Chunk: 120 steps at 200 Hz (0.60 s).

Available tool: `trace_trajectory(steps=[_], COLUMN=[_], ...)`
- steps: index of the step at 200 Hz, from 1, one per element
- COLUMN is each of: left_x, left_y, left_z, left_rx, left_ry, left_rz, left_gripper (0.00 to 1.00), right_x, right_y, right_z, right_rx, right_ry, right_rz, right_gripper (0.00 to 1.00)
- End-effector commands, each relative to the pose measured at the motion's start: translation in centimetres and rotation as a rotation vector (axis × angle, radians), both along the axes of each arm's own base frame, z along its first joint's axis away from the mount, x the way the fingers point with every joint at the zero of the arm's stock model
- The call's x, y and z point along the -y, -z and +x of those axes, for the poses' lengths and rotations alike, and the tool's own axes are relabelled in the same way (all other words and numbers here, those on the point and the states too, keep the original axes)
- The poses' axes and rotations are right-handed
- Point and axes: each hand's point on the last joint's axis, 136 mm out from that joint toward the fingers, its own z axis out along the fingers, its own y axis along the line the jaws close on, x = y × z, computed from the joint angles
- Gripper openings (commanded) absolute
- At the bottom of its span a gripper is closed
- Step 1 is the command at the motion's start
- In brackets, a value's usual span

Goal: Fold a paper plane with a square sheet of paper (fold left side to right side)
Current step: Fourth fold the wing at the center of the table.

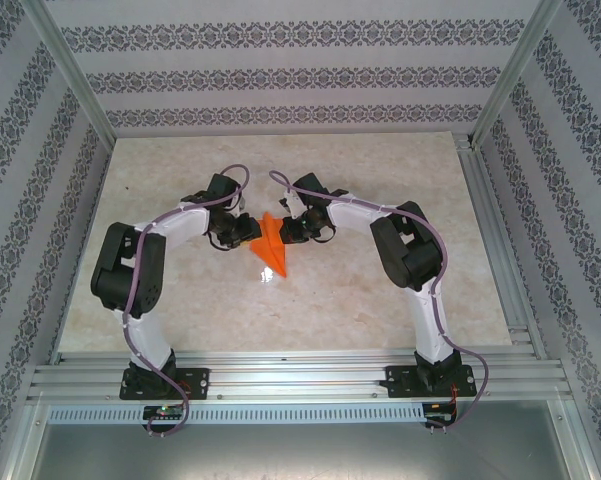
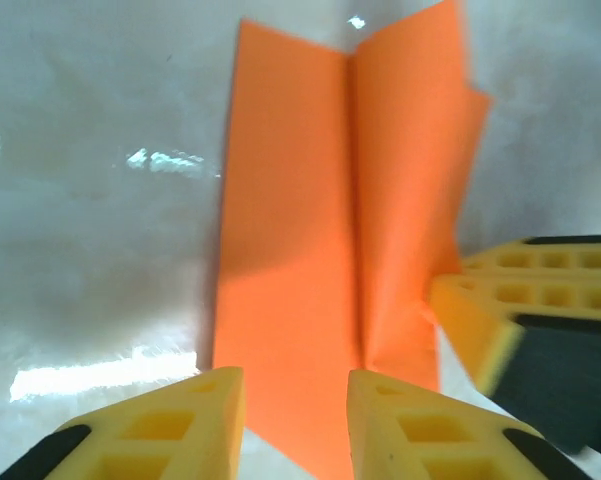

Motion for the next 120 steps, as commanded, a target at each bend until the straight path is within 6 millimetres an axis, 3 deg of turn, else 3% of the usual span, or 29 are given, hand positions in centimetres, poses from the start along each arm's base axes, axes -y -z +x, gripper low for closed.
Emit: trace_trajectory(steps=[1, 17, 72, 120], left_x=[0.6, 2.1, 6.6, 7.3], left_y=[-3.4, -3.3, -0.9, 1.1], left_z=[0.6, 0.9, 1.4, 0.8], left_rx=[0.064, 0.057, 0.007, -0.034], left_ry=[0.013, 0.022, 0.058, 0.051], left_rz=[-0.046, -0.123, -0.254, -0.239], left_gripper=[0.26, 0.2, 0.15, 0.13], right_x=[1.0, 1.0, 0.9, 0.9], right_y=[2.2, 2.2, 2.2, 2.2], right_z=[-0.6, -0.6, -0.6, -0.6], right_rx=[-0.027, -0.026, -0.025, -0.025], right_ry=[-0.002, -0.003, -0.009, -0.012], right_rz=[-0.083, -0.083, -0.087, -0.089], right_gripper=[0.0, 0.0, 0.0, 0.0])
